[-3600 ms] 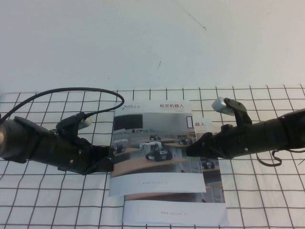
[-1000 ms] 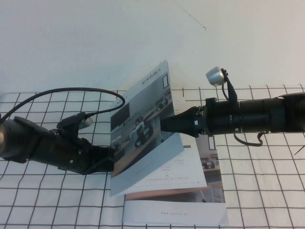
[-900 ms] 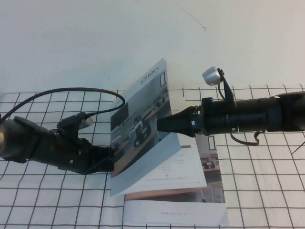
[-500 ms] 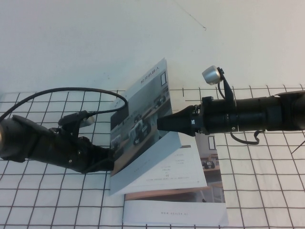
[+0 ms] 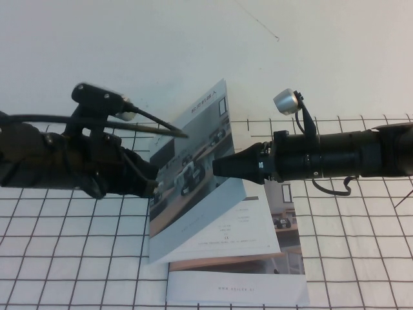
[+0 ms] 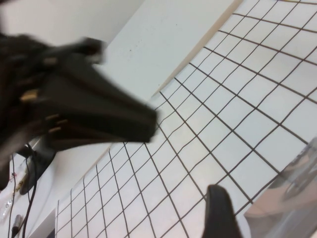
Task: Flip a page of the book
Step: Open the closed book
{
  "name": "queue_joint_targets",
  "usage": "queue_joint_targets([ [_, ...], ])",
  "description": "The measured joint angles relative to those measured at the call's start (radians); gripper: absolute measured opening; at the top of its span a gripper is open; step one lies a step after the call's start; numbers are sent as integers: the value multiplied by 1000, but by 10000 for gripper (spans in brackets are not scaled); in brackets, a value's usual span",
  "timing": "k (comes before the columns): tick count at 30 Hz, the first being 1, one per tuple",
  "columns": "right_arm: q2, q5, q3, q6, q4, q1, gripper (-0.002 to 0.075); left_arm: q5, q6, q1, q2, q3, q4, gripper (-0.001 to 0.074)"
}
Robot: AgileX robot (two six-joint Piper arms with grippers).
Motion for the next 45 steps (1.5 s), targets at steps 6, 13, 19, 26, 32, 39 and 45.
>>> queue_joint_targets([
  [6, 0, 0, 0, 15, 0, 0, 408, -46, -139, -169, -159, 52, 245, -3],
  [13, 0, 0, 0, 17, 0, 0, 408, -185, -346, -382, -311, 222, 456, -3],
  [19, 0, 18, 0, 34, 0, 0, 408, -460, -421, -600, -337, 394, 470, -3],
  [26, 0, 34, 0, 46, 0, 0, 407, -774, -455, -723, -217, 453, 220, -3],
  [32, 0, 60, 0, 48, 0, 0, 407, -901, -466, -729, -65, 453, 115, -3],
  [39, 0, 91, 0, 49, 0, 0, 407, -1044, -480, -729, 58, 410, 110, -3],
  [45, 0, 109, -2, 49, 0, 0, 407, -1136, -485, -729, 150, 381, 114, -3],
])
